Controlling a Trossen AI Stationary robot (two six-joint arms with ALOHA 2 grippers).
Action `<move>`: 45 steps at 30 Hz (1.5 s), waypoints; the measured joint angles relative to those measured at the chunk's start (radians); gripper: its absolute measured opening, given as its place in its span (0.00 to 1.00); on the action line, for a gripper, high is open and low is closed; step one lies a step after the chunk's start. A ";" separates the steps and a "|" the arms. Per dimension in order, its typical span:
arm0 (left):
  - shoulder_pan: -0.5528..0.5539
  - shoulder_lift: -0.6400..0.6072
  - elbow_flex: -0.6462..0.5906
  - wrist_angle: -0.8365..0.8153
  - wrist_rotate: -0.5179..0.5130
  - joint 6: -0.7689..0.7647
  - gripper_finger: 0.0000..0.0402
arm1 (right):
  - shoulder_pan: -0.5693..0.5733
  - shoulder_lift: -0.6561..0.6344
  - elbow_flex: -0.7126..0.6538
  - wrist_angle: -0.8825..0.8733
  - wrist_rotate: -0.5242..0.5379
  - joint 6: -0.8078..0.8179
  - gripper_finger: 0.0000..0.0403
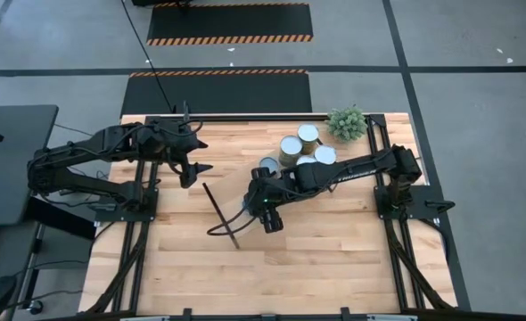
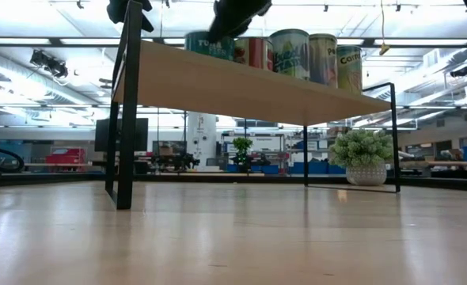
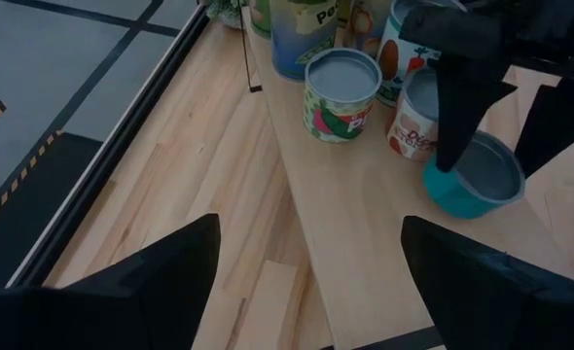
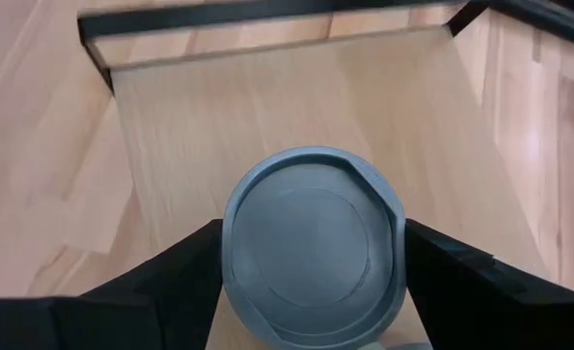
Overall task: Pick and place cans onto a shelf
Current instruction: Put the small tuna can on the shelf, then adjust the big canned mixed vegetables on the shelf
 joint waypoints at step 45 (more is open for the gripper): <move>0.000 0.000 0.000 -0.027 0.000 -0.027 0.81 | 0.161 -0.021 0.230 -0.706 0.328 0.138 0.86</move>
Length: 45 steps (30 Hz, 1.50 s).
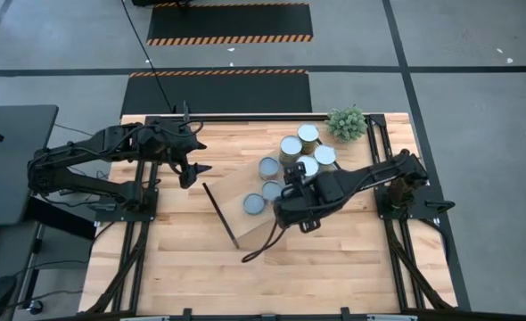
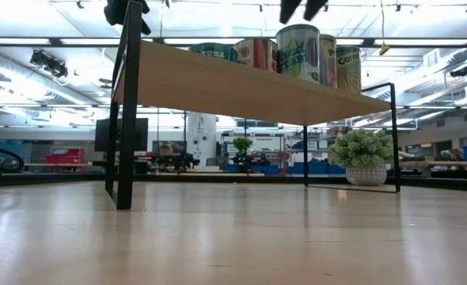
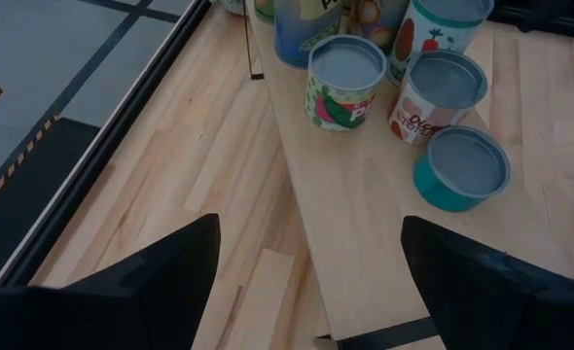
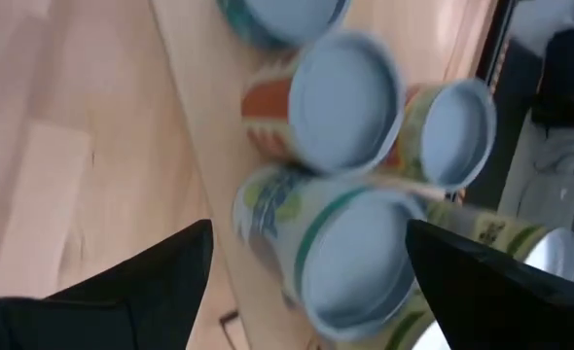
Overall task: Pick and place cans onto a shelf
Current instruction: Adjust the big canned mixed vegetables on the shelf, then return to Home Position
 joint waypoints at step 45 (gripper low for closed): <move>0.000 -0.002 0.000 0.006 0.028 0.093 0.79 | -0.034 -0.294 -0.145 0.079 0.150 0.377 0.86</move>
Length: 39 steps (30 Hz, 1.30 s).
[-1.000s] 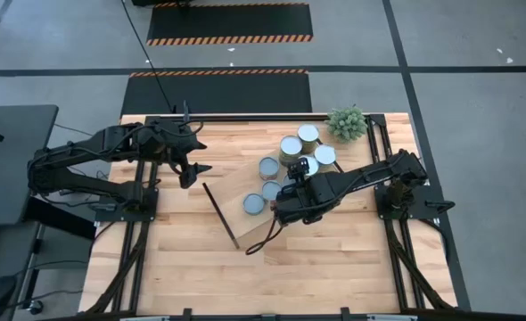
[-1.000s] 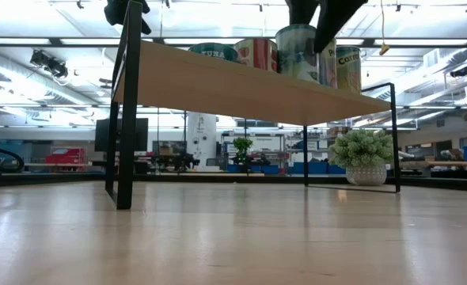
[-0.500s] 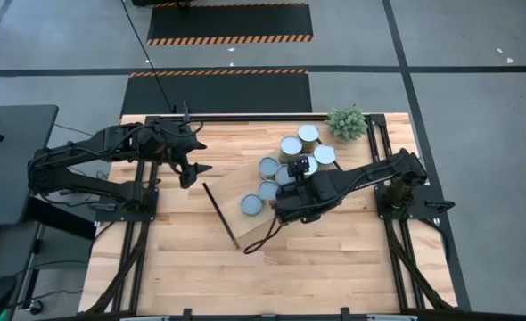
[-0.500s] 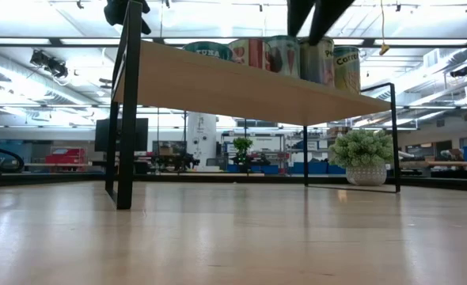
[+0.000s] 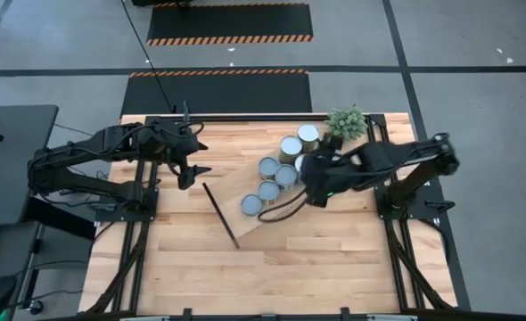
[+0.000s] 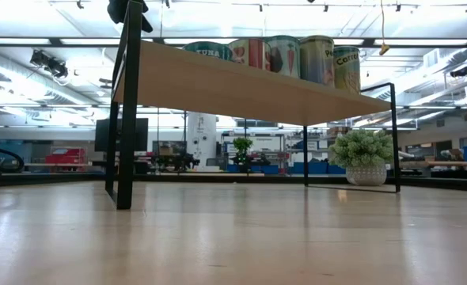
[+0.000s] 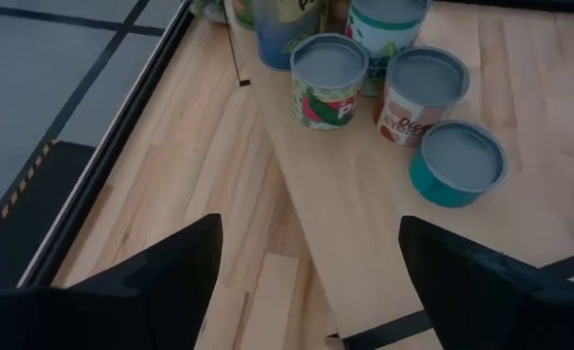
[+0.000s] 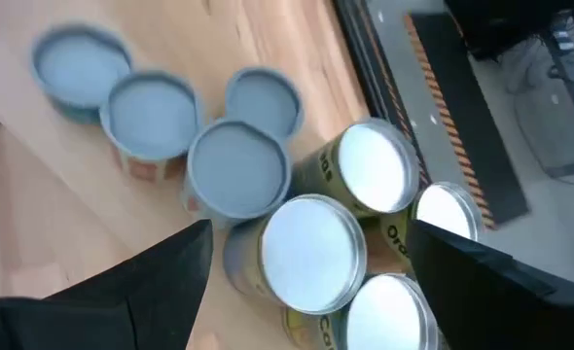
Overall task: Pick and place cans onto a shelf
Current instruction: Return to Home Position
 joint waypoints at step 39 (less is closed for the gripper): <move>0.120 -0.738 -0.707 0.616 0.010 -0.439 0.12 | -0.238 -1.061 -1.074 0.982 -0.181 0.088 0.01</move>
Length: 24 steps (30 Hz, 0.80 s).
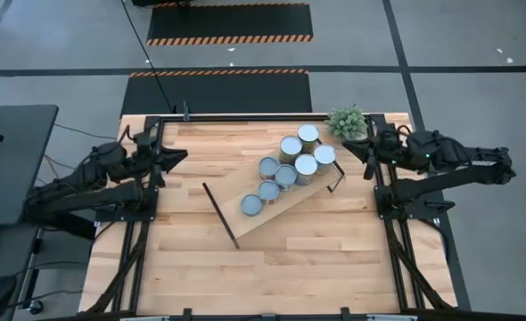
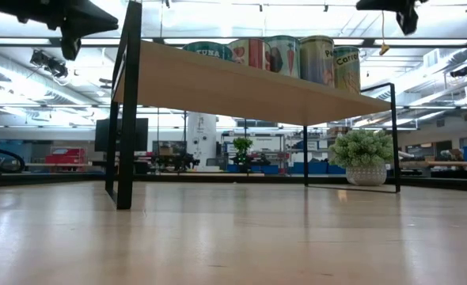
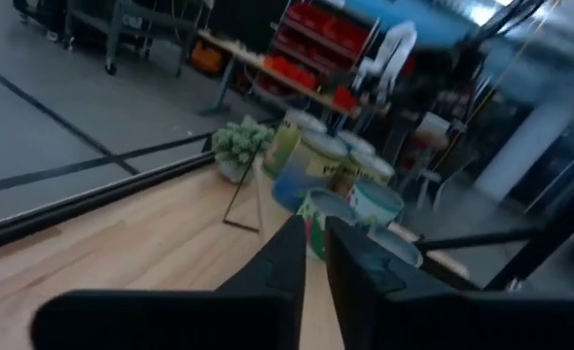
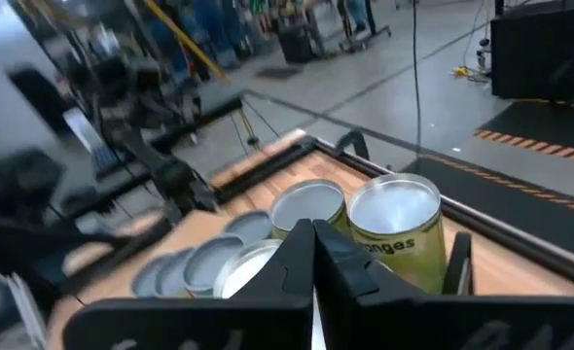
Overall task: Pick and place cans onto a shelf
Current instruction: Return to Home Position
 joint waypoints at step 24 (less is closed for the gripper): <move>0.001 -0.270 -0.331 0.249 -0.035 -0.257 0.01 | -0.061 -0.519 -0.485 0.255 0.053 0.276 0.00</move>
